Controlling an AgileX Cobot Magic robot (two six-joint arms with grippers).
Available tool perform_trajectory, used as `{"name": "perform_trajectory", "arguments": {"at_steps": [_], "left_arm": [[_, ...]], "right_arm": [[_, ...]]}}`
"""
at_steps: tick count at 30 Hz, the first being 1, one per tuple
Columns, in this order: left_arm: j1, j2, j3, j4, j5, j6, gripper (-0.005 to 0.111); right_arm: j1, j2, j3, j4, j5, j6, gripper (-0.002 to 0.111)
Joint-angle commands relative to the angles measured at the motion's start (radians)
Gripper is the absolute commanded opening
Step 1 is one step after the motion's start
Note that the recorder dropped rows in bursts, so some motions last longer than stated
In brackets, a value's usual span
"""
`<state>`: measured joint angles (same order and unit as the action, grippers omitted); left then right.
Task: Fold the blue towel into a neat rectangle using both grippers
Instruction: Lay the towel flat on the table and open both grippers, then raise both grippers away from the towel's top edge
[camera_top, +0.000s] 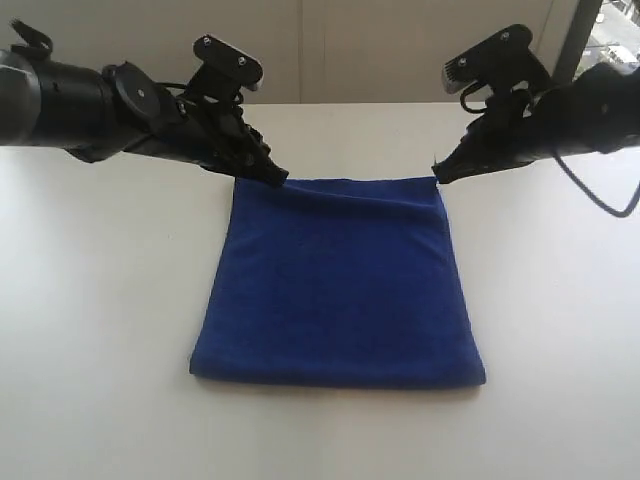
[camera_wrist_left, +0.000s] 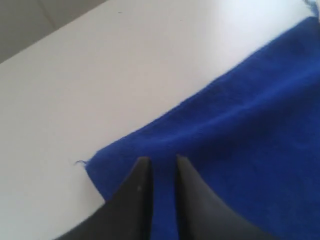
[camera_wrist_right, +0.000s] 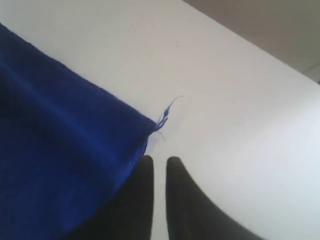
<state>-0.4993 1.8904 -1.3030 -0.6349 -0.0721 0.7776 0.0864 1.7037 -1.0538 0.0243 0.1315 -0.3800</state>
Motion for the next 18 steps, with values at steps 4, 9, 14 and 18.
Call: {"name": "perform_trajectory", "arguments": {"at_steps": [4,9,14,18], "left_arm": [[-0.002,-0.07,-0.002,-0.003,0.308,0.001,0.0],[0.022,-0.012,-0.002,-0.011,0.274,-0.146,0.0],[0.056,0.057,-0.002,-0.011,0.357,-0.198,0.0],[0.056,0.092,-0.002,-0.011,0.38,-0.198,0.0]], "right_arm": [[-0.005,-0.034,-0.08,0.114,0.273,0.117,0.0],[-0.005,0.057,-0.179,0.186,0.321,0.103,0.0],[-0.005,0.192,-0.295,0.308,0.339,-0.014,0.0],[-0.005,0.317,-0.41,0.456,0.372,-0.176,0.0]]}}
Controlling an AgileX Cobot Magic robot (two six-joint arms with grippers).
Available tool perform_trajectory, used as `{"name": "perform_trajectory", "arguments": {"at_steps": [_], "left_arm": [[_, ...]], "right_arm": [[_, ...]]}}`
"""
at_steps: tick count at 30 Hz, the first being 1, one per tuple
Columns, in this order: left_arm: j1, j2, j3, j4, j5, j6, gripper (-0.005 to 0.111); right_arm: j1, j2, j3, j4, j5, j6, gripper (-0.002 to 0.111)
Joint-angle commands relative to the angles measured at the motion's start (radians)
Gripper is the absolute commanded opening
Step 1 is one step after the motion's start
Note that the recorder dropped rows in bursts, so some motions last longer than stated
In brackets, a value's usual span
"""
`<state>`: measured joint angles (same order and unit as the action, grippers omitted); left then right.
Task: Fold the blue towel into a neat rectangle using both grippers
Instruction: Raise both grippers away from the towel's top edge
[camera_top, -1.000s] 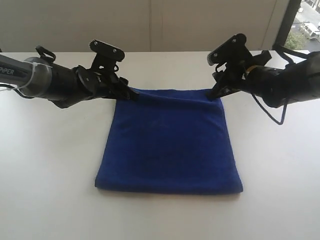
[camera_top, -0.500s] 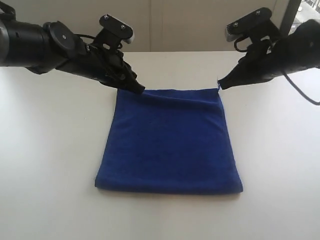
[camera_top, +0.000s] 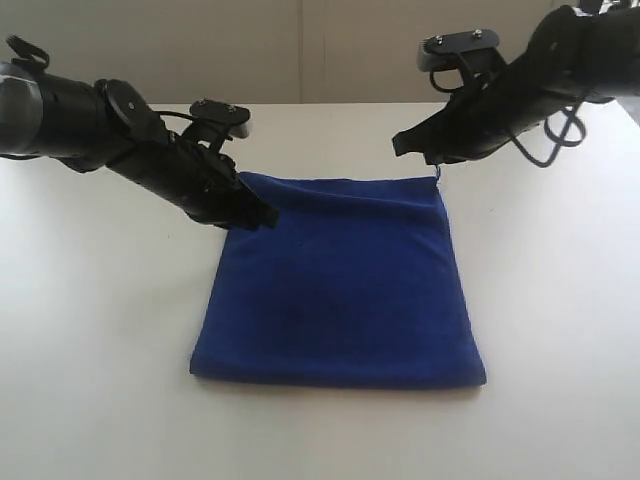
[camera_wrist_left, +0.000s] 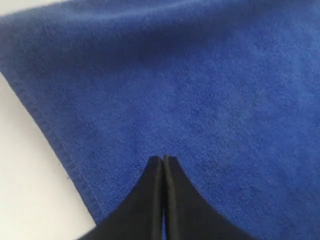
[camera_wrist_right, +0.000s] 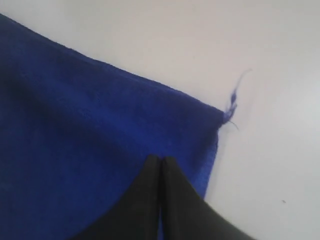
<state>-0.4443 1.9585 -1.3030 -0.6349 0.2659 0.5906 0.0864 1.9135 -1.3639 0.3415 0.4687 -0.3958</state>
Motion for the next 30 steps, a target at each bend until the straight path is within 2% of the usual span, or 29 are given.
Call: {"name": "perform_trajectory", "arguments": {"at_steps": [1,9,15,26,30], "left_arm": [[0.001,0.034,-0.002,-0.011,0.042,-0.011,0.0],[0.001,0.043,-0.002,-0.011,0.05,-0.011,0.0],[0.001,0.043,-0.002,0.005,0.086,-0.011,0.0],[0.002,0.043,-0.002,0.075,0.197,-0.011,0.0],[0.002,0.043,-0.002,0.171,0.287,-0.021,0.0]], "right_arm": [[-0.005,0.143,-0.141,0.182,0.055,-0.208,0.0],[-0.005,0.354,-0.35,0.255,0.161,-0.308,0.0],[-0.005,0.436,-0.434,0.337,0.173,-0.377,0.0],[-0.005,0.503,-0.454,0.333,0.129,-0.382,0.0],[-0.005,0.514,-0.454,0.333,0.084,-0.382,0.0]]}}
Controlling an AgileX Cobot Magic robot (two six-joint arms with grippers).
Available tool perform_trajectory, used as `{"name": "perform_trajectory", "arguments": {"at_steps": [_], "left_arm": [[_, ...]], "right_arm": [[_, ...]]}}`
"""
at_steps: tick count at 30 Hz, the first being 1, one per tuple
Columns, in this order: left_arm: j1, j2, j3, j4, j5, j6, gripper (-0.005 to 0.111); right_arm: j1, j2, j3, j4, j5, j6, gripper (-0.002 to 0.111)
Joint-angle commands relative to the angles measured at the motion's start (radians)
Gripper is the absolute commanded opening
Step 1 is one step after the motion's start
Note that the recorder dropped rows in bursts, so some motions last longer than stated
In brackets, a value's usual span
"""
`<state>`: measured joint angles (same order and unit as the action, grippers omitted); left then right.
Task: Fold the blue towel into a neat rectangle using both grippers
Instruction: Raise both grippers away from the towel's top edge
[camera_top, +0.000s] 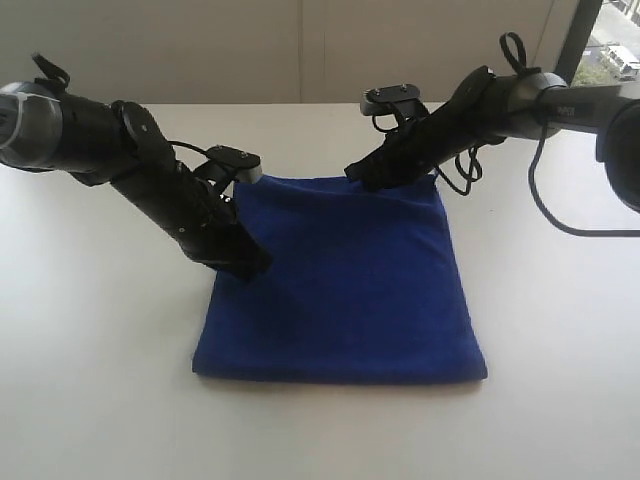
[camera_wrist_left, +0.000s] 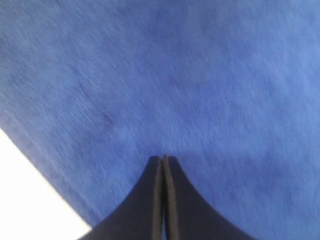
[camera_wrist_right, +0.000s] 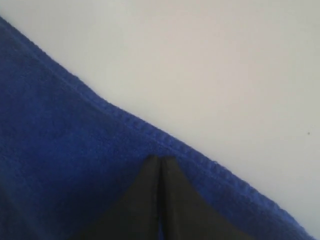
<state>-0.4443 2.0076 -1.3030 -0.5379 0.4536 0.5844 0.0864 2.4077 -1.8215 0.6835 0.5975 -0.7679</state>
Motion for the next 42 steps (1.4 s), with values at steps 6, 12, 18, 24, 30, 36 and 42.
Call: {"name": "perform_trajectory", "arguments": {"at_steps": [6,12,18,24,30,36,42], "left_arm": [[0.002,-0.006,-0.002,0.205,0.21,-0.063,0.0],[0.002,-0.006,-0.002,0.238,0.231,-0.063,0.0],[0.002,-0.014,-0.004,0.249,0.19,-0.063,0.0],[0.002,-0.059,-0.045,0.247,0.161,-0.065,0.0],[0.002,-0.122,-0.062,0.247,0.142,-0.065,0.0],[0.002,-0.178,-0.056,0.275,0.19,-0.065,0.0],[0.002,-0.217,-0.051,0.345,0.314,-0.065,0.0]], "right_arm": [[-0.005,0.019,0.003,-0.007,-0.08,-0.006,0.0],[-0.005,0.019,0.003,-0.007,-0.09,-0.006,0.0],[-0.005,-0.02,-0.005,-0.004,-0.075,-0.006,0.0],[-0.007,-0.129,-0.005,-0.008,-0.012,0.008,0.0],[-0.007,-0.214,-0.003,-0.227,0.111,0.19,0.0],[-0.007,-0.297,0.035,-0.465,0.247,0.356,0.0],[-0.007,-0.434,0.224,-0.505,0.245,0.353,0.0]]}}
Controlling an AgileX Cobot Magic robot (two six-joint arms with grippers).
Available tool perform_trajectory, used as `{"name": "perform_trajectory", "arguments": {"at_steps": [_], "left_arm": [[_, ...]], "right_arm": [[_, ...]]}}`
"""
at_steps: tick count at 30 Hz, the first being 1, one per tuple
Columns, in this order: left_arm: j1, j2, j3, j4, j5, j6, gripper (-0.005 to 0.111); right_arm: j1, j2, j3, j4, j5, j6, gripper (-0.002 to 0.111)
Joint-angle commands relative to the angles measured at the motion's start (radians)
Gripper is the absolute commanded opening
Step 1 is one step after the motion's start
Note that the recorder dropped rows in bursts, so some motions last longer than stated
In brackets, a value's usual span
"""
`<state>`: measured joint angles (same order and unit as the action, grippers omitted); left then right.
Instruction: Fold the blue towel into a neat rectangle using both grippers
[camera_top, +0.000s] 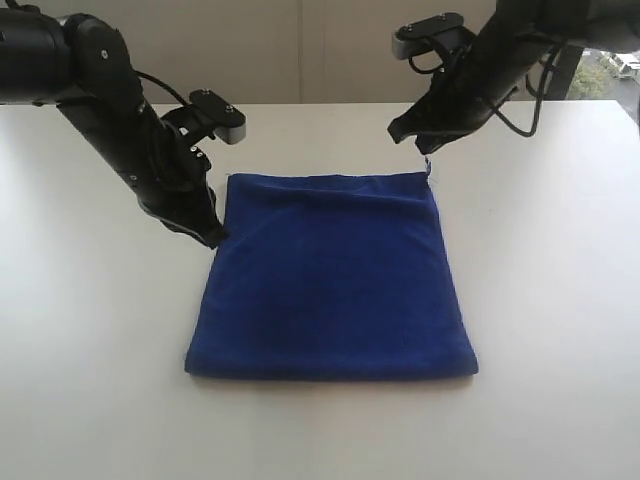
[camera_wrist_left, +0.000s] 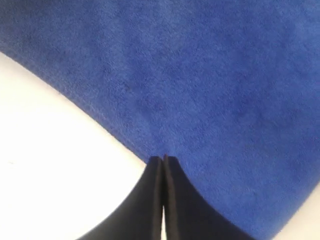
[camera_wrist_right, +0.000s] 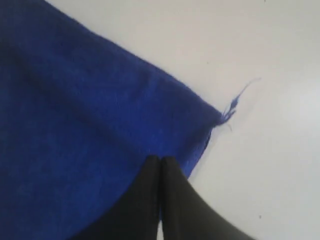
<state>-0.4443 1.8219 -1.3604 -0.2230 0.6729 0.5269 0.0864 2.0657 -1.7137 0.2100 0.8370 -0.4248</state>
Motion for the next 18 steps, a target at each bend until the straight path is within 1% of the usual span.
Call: {"name": "perform_trajectory", "arguments": {"at_steps": [1,5,9,13,18], "left_arm": [[0.002,-0.038,0.008,0.033,0.103,-0.008,0.0],[0.002,-0.082,0.065,0.035,0.09,-0.008,0.0],[0.002,-0.144,0.15,0.035,0.057,0.004,0.0],[0.002,-0.211,0.231,0.035,0.018,0.043,0.0],[0.002,-0.299,0.283,0.033,0.005,0.114,0.0]], "right_arm": [[-0.007,-0.122,0.154,-0.032,0.0,0.001,0.0],[-0.007,-0.246,0.291,-0.032,-0.037,-0.04,0.0],[-0.007,-0.353,0.409,-0.032,-0.063,-0.097,0.0],[-0.005,-0.457,0.512,-0.024,-0.075,-0.229,0.0],[-0.001,-0.563,0.623,-0.024,-0.136,-0.254,0.0]]}}
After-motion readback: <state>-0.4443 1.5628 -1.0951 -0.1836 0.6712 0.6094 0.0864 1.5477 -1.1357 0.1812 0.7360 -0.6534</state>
